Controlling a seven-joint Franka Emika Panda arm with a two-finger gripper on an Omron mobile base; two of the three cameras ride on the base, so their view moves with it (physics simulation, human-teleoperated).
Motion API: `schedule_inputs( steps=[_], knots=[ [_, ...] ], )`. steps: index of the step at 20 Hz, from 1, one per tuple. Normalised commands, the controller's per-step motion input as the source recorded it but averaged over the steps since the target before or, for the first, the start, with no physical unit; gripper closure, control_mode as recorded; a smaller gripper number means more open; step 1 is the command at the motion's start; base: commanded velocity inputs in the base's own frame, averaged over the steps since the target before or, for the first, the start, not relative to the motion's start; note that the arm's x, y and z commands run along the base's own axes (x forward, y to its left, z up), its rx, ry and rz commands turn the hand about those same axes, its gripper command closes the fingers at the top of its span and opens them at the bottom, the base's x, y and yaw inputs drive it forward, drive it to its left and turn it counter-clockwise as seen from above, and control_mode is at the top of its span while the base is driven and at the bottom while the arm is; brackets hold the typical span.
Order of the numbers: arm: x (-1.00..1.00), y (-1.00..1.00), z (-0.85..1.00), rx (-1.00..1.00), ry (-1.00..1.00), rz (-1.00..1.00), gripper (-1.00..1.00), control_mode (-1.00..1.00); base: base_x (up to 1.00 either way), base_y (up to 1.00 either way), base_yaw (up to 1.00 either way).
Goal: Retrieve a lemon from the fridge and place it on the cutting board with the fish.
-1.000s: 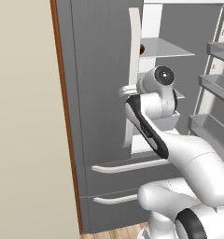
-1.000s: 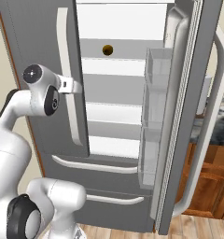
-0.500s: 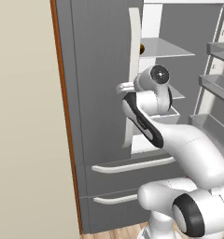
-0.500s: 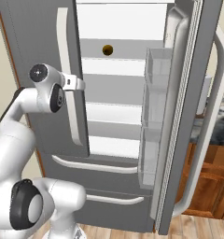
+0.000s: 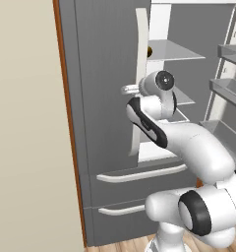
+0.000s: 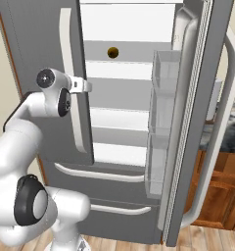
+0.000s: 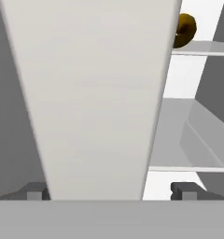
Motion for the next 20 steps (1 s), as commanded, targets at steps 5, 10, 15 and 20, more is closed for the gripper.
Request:
schedule_inputs(
  steps=[5, 10, 15, 20],
  knots=[
    [0.34, 0.00, 0.00, 0.00, -0.05, 0.00, -1.00, -1.00, 0.00, 0.00, 0.00],
    [0.34, 0.01, 0.00, 0.00, 0.00, 0.00, 1.00, -1.00, 0.00, 0.00, 0.00],
    [0.07, 0.00, 0.04, -0.01, 0.03, -0.03, 1.00, -1.00, 0.00, 0.00, 0.00],
    [-0.34, 0.07, 0.16, -0.08, 0.03, -0.15, 1.00, -1.00, 0.00, 0.00, 0.00]
  ],
)
